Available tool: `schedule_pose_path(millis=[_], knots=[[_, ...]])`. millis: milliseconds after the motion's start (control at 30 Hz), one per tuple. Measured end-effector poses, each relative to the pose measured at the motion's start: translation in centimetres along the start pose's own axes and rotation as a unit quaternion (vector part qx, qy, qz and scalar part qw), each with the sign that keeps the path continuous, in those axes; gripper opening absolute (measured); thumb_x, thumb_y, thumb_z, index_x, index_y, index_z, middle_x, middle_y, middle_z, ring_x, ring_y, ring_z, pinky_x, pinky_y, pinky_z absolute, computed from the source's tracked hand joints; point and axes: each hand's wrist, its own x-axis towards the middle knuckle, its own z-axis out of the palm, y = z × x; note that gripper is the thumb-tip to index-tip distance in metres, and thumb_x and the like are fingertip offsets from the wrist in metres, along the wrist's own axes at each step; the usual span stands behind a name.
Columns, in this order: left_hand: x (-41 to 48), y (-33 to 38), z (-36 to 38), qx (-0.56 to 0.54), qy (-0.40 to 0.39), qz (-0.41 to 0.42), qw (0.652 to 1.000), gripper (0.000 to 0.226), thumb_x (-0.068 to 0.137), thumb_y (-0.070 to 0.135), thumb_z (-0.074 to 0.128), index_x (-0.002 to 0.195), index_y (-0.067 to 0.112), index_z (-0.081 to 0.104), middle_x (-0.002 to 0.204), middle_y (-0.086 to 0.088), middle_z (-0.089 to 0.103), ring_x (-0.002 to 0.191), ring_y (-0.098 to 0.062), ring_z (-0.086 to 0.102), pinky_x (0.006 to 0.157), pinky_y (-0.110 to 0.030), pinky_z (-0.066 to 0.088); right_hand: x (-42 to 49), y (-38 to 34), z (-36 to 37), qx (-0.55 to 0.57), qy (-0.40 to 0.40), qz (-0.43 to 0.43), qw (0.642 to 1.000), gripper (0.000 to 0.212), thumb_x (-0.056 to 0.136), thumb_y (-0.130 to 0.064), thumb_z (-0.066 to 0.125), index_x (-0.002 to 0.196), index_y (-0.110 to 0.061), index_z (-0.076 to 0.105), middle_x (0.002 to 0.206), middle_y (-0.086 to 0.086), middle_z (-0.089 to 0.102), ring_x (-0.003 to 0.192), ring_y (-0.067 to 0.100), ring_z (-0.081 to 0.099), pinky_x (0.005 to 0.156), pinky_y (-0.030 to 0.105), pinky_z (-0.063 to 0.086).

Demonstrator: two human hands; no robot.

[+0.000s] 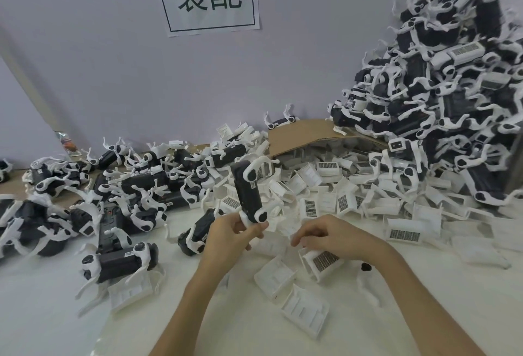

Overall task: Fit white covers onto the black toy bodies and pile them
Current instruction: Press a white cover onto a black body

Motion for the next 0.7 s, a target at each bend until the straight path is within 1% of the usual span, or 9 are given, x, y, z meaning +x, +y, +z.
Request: schedule_pose_path(millis=[100, 133, 200, 267, 333, 400, 500, 600, 700], knots=[[-0.01, -0.08, 0.07, 0.001, 0.008, -0.007, 1.0, 0.024, 0.089, 0.036, 0.074, 0.076, 0.015, 0.07, 0.07, 0.006, 0.076, 0.049, -0.003, 0.058, 0.052, -0.011, 0.044, 0.34, -0.04, 0.45, -0.009, 0.051, 0.002, 0.999, 0.025, 0.1, -0.022, 0.058, 0.091, -0.033, 0.078, 0.096, -0.011, 0.075, 0.085, 0.006, 0.067, 0.083, 0.031, 0.052], [-0.02, -0.13, 0.08, 0.005, 0.011, -0.009, 1.0, 0.027, 0.089, 0.037, 0.074, 0.075, 0.014, 0.07, 0.069, 0.006, 0.076, 0.048, -0.003, 0.058, 0.052, -0.011, 0.044, 0.41, -0.1, 0.55, -0.005, 0.072, 0.001, 0.997, 0.027, 0.1, -0.023, 0.058, 0.086, -0.035, 0.078, 0.094, -0.011, 0.075, 0.082, 0.006, 0.066, 0.081, 0.032, 0.052], [-0.04, -0.2, 0.04, 0.012, 0.021, -0.01, 1.0, 0.031, 0.087, 0.04, 0.074, 0.074, 0.013, 0.069, 0.067, 0.007, 0.075, 0.048, -0.002, 0.058, 0.052, -0.011, 0.044, 0.65, -0.08, 0.61, -0.002, 0.122, 0.002, 0.993, 0.029, 0.101, -0.027, 0.056, 0.084, -0.037, 0.076, 0.098, -0.01, 0.074, 0.092, 0.011, 0.066, 0.086, 0.034, 0.051], [-0.05, -0.23, 0.01, 0.029, 0.032, -0.007, 0.999, 0.034, 0.085, 0.045, 0.075, 0.071, 0.015, 0.069, 0.066, 0.008, 0.074, 0.049, -0.002, 0.058, 0.053, -0.015, 0.045, 0.82, -0.04, 0.51, 0.005, 0.163, -0.003, 0.987, 0.027, 0.102, -0.028, 0.054, 0.087, -0.037, 0.074, 0.102, -0.013, 0.073, 0.099, 0.007, 0.065, 0.084, 0.027, 0.049], [-0.06, -0.24, 0.08, 0.047, 0.043, 0.0, 0.998, 0.034, 0.083, 0.048, 0.075, 0.067, 0.019, 0.068, 0.065, 0.01, 0.073, 0.049, -0.003, 0.057, 0.056, -0.026, 0.049, 0.85, -0.05, 0.42, 0.029, 0.194, -0.013, 0.981, 0.027, 0.102, -0.027, 0.054, 0.087, -0.04, 0.072, 0.101, -0.016, 0.071, 0.097, -0.003, 0.063, 0.078, 0.019, 0.045], [-0.02, -0.2, 0.18, 0.056, 0.05, 0.005, 0.997, 0.034, 0.082, 0.049, 0.075, 0.065, 0.021, 0.068, 0.065, 0.011, 0.073, 0.051, -0.006, 0.058, 0.062, -0.034, 0.053, 0.9, 0.02, 0.26, 0.067, 0.221, -0.024, 0.973, 0.026, 0.101, -0.022, 0.057, 0.088, -0.038, 0.073, 0.1, -0.016, 0.072, 0.094, -0.004, 0.063, 0.077, 0.016, 0.044], [0.1, -0.29, 0.21, 0.054, 0.06, 0.004, 0.997, 0.034, 0.082, 0.048, 0.077, 0.063, 0.021, 0.066, 0.068, 0.01, 0.074, 0.051, -0.007, 0.061, 0.063, -0.033, 0.053, 1.01, 0.26, 0.08, 0.154, 0.225, -0.003, 0.962, 0.021, 0.1, -0.015, 0.058, 0.095, -0.028, 0.075, 0.103, -0.003, 0.071, 0.097, 0.007, 0.066, 0.076, 0.021, 0.049], [0.2, -0.38, 0.04, 0.047, 0.075, -0.005, 0.996, 0.038, 0.082, 0.051, 0.074, 0.069, 0.016, 0.068, 0.071, 0.003, 0.075, 0.053, -0.01, 0.064, 0.063, -0.028, 0.05, 0.94, 0.23, 0.03, 0.277, 0.213, 0.023, 0.937, 0.019, 0.1, -0.007, 0.056, 0.101, -0.014, 0.074, 0.107, 0.016, 0.07, 0.087, 0.016, 0.073, 0.068, 0.022, 0.056], [0.23, -0.33, -0.13, 0.042, 0.093, -0.014, 0.995, 0.038, 0.086, 0.051, 0.07, 0.073, 0.015, 0.07, 0.075, -0.001, 0.075, 0.055, -0.009, 0.066, 0.065, -0.029, 0.049, 0.87, 0.15, -0.08, 0.273, 0.217, 0.03, 0.937, 0.022, 0.101, -0.005, 0.054, 0.1, -0.015, 0.073, 0.105, 0.015, 0.072, 0.088, 0.015, 0.073, 0.069, 0.021, 0.056]])
